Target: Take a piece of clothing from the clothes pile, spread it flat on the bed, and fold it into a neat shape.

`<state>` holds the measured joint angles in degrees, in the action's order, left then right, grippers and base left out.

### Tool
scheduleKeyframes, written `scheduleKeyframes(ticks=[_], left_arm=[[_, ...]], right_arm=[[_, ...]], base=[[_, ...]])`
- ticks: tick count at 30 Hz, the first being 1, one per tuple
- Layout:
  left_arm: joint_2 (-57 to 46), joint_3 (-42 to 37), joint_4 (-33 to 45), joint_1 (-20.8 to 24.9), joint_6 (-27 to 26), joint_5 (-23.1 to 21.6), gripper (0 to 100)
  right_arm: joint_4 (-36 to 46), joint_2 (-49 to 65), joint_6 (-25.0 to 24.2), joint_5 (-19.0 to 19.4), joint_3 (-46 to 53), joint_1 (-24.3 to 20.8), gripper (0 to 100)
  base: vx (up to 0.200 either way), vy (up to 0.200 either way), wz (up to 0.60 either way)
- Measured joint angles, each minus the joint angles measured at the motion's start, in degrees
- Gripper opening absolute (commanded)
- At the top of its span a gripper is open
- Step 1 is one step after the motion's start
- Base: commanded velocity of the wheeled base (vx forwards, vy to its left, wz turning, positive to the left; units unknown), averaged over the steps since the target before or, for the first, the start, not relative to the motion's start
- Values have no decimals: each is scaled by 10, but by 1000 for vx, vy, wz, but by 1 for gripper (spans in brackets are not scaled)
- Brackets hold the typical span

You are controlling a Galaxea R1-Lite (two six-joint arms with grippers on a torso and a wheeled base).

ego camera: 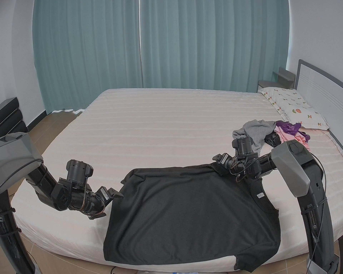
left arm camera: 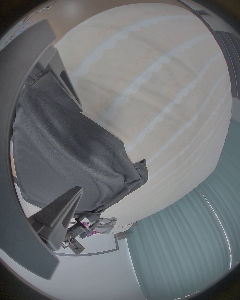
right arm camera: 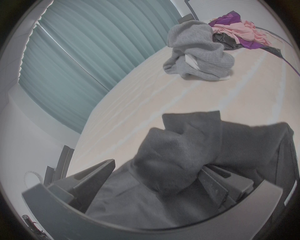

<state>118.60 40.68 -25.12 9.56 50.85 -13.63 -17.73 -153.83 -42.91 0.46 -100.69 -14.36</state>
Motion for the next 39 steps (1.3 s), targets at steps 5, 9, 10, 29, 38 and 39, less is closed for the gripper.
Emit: scheduleKeyframes(ticks=[5,9,10,29,38,39], left_arm=[[1,2,0,0,1,0,100],[2,3,0,0,1,0,100],[2,4,0,0,1,0,100],[3,5,0,-1,1,0,100],[3,4,0,0,1,0,100],[3,4,0,0,1,0,100]], right_arm=[[-67,-30,4,-12,-62,2,100],[-148,-47,8,-24,-108,13,100],[-164,-50,10,-27,-116,18,100],[-174,-65,124,-25,-65,86,100],[-194,-34,153,27,50,111,100],[-200,-28,154,33,66,114,100]], base=[[0,0,0],[0,0,0],[0,0,0],[0,0,0],[0,0,0],[0,0,0]])
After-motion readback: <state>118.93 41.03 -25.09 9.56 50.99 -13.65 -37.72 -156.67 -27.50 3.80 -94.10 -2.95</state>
